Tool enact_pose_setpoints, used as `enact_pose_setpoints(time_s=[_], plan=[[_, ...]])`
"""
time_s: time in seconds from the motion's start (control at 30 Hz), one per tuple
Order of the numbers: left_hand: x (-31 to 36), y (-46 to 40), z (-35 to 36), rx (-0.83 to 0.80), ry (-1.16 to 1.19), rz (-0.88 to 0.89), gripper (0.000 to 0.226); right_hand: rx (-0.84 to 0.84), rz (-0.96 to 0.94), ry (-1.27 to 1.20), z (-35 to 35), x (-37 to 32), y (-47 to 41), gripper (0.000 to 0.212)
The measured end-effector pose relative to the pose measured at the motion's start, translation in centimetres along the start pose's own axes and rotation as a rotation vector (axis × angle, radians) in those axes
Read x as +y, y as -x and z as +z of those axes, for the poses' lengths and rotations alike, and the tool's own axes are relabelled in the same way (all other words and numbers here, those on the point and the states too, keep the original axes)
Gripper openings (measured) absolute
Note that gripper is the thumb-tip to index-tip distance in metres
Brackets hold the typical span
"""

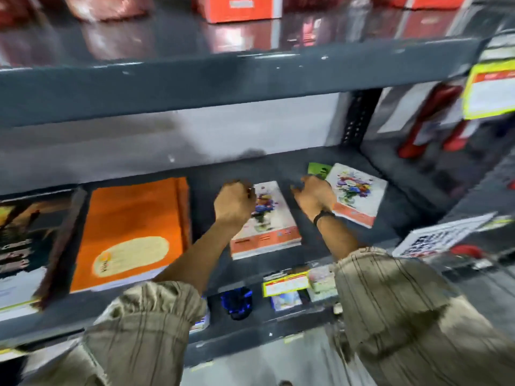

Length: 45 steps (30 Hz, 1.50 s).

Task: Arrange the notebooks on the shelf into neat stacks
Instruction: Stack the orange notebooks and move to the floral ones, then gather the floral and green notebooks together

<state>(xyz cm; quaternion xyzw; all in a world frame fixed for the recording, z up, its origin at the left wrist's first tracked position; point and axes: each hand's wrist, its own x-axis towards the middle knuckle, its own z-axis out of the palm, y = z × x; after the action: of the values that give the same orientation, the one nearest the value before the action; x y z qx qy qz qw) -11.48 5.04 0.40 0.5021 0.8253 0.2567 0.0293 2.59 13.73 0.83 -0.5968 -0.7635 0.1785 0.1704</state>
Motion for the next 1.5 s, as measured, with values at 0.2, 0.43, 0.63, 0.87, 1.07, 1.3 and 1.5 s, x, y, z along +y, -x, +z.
enact_pose_setpoints(time_s=[0.2,0.43,0.63,0.87,1.07,1.3,1.5], plan=[[10.4,-2.9,8.2,-0.283,0.191,0.059,0.026,0.025,0.261,0.014,-2.6,10.5,-3.6,0.053],[14.4,-3.9,12.3,-0.357,0.221,-0.061,0.047,-0.096,0.276,-0.213,-2.0,14.7,-5.9,0.064],[14.2,-4.2,10.1,-0.266,0.513,-0.368,0.038,0.011,0.244,-0.396,-3.0,13.3,-5.8,0.068],[7.0,0.3,2.5,-0.013,0.789,-0.475,0.043,-0.052,0.061,-0.751,-1.3,4.6,-3.4,0.063],[1.0,5.7,0.3,0.094,0.6,-0.516,0.038,-0.228,-0.099,-0.659,3.8,-0.7,1.0,0.059],[0.7,6.9,1.0,0.091,0.198,-0.503,0.037,-0.248,-0.132,-0.525,4.6,0.1,1.3,0.056],[6.9,2.8,2.7,0.116,0.414,-0.292,0.027,0.013,0.14,-0.496,0.1,5.4,-2.8,0.044]])
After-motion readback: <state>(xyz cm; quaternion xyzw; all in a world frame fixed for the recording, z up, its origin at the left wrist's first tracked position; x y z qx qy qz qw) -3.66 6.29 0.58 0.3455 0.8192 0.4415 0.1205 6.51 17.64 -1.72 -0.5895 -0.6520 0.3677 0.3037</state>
